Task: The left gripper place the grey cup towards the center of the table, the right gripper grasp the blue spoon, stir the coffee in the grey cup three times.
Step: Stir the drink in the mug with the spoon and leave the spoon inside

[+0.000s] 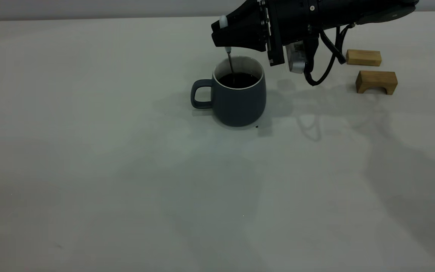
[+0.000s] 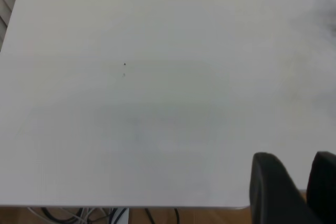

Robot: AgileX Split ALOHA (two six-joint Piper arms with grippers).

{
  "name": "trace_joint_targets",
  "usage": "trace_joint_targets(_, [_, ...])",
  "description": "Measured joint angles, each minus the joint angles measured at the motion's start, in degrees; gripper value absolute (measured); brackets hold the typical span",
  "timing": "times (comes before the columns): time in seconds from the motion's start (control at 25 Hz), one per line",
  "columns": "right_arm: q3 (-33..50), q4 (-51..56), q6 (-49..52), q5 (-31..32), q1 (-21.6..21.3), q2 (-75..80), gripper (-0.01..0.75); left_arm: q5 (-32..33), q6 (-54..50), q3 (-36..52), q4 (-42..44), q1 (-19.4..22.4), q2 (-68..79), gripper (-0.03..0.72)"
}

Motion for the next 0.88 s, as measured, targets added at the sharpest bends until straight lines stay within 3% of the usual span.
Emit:
trace_joint_targets(0.44, [-0.24, -7.41, 17.15, 0.66, -2.46, 0.00, 0.128, 0.00, 0.00, 0.00, 0.00, 0.00, 0.00, 0.238])
trace_joint_targets(0.88, [-0.24, -1.88, 14.24, 0.68, 1.57, 0.00, 0.128, 0.00, 0.00, 0.00, 0.00, 0.00, 0.00, 0.238])
